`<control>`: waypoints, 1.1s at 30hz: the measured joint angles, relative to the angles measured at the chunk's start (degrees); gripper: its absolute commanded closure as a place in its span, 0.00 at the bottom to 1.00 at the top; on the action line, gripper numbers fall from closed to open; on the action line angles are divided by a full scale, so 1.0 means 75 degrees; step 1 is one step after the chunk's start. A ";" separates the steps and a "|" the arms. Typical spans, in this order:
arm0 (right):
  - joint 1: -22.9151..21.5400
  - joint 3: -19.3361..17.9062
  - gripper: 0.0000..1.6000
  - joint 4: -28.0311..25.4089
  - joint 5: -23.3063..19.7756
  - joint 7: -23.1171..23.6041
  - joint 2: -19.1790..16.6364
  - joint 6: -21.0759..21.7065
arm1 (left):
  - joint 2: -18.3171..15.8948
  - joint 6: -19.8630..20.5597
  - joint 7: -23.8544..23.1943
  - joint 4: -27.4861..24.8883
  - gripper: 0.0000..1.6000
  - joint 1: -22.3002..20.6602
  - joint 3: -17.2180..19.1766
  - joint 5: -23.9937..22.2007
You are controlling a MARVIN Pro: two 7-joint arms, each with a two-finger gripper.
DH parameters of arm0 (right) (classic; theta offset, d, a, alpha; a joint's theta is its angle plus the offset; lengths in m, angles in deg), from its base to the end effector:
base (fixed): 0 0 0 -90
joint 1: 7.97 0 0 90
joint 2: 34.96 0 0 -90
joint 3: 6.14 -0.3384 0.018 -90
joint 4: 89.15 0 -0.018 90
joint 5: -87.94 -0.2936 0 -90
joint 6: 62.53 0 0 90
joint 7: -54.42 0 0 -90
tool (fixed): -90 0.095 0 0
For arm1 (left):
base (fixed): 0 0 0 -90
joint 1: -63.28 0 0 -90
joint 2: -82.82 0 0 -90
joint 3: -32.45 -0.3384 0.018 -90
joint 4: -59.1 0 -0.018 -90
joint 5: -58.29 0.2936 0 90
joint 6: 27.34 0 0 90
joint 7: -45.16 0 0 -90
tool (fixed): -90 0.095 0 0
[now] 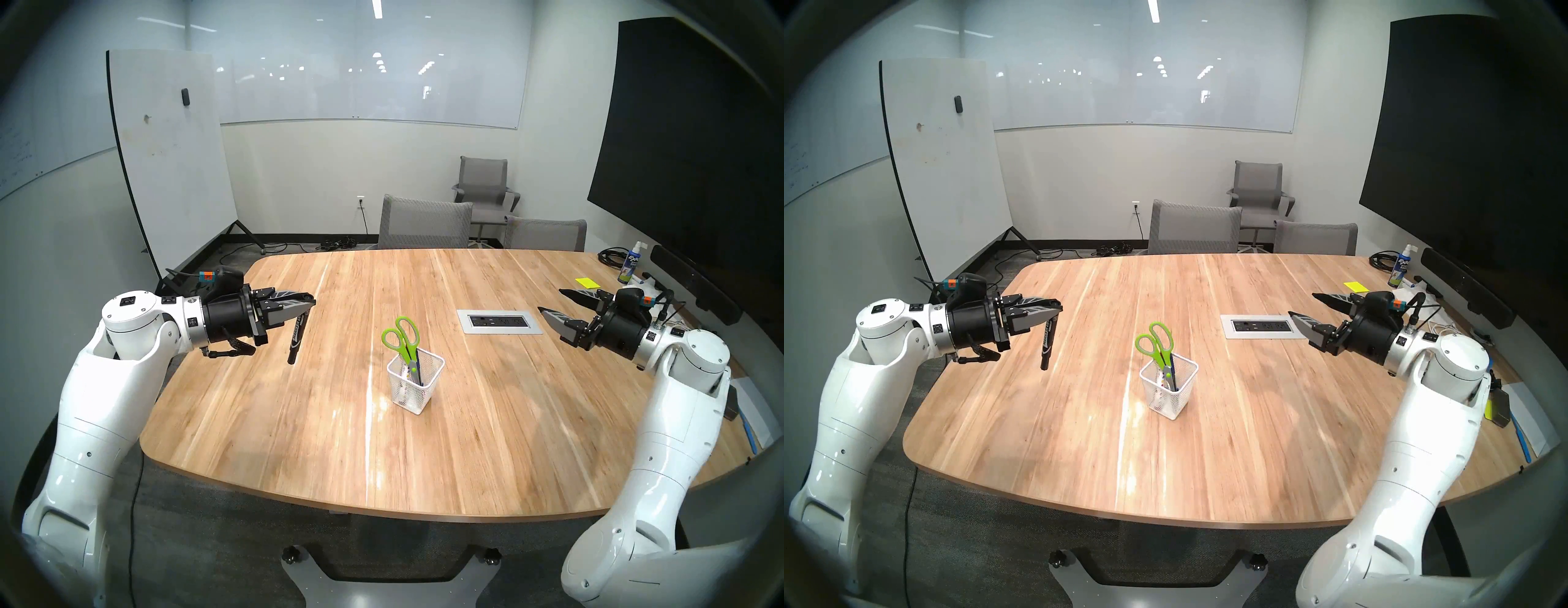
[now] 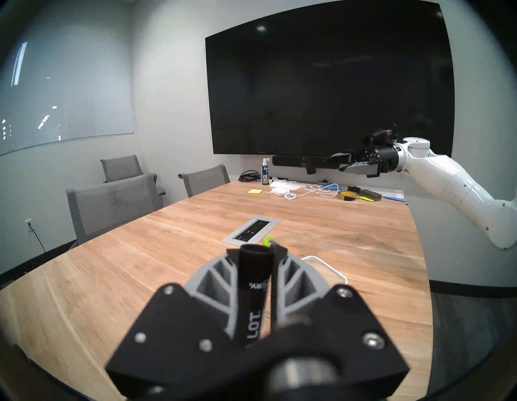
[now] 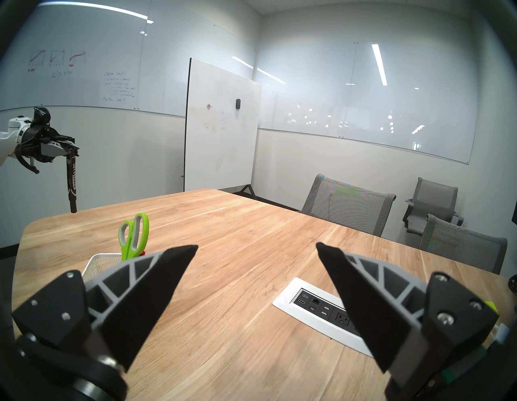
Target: Place the pen, the marker, and the scissors into the pen holder
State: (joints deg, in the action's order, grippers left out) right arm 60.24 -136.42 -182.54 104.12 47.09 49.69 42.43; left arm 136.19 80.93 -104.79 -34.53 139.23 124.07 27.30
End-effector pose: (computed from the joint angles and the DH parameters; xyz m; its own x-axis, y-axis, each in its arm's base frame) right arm 0.4153 -0.1758 -0.2138 -0.0401 0.1617 0.9860 0.5999 -0.7853 0.1532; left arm 0.4161 0.1276 -0.1904 0.0060 -0.0984 0.9951 -0.8574 -0.5126 -0.0455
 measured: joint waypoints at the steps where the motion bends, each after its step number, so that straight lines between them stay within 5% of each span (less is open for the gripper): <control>1: 0.0000 0.0000 0.00 0.0000 0.0000 0.0000 0.0000 0.0000 | 0.0048 0.0000 0.0022 0.0003 1.00 -0.0046 -0.0044 -0.0019; 33: 0.0000 0.0000 0.00 0.0000 0.0000 0.0000 0.0000 0.0000 | 0.1060 0.0401 0.0762 -0.0176 1.00 -0.0879 -0.0731 -0.0405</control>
State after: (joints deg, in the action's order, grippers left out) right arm 60.24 -136.42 -182.54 104.12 47.09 49.69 42.43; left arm 144.14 83.94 -99.08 -35.85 132.64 118.59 24.26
